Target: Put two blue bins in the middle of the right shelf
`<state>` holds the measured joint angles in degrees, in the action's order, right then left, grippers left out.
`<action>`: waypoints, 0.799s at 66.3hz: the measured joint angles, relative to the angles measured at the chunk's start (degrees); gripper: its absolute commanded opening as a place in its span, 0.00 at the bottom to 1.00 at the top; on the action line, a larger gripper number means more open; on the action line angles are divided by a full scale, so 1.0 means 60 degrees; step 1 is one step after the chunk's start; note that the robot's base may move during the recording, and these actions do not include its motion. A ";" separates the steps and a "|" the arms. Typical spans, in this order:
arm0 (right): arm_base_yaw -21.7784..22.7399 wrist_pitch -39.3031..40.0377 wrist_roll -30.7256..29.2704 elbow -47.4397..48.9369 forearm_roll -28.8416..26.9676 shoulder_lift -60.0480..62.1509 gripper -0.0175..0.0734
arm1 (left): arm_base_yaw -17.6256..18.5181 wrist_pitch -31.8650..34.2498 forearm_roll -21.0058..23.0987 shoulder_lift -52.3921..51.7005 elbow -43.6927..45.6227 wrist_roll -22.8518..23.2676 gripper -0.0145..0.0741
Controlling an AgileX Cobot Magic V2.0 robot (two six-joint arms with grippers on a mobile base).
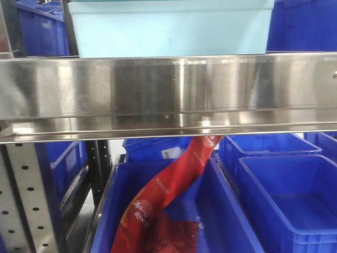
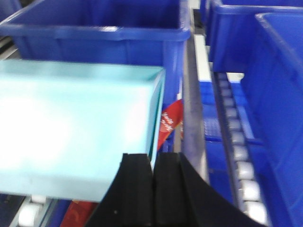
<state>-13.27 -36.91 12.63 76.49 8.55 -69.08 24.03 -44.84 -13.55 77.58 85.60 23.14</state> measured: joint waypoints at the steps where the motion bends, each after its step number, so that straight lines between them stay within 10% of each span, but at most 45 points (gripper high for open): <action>1: 0.0000 0.0177 0.0000 -0.0344 0.0000 0.0103 0.01 | 0.0000 0.0239 0.0043 -0.0107 -0.0236 0.0000 0.04; 26: 0.0000 0.3853 0.0000 -0.4961 0.0025 0.2171 0.01 | 0.0000 0.5940 0.0240 -0.2489 -0.5970 0.0062 0.04; 53: 0.0000 0.4151 0.0000 -0.5934 0.0048 0.4544 0.01 | 0.0000 0.7052 0.0240 -0.5395 -0.8095 0.0062 0.04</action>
<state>-13.27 -12.01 12.63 40.89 8.84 -41.81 24.03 -2.52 -12.11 45.21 37.03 23.51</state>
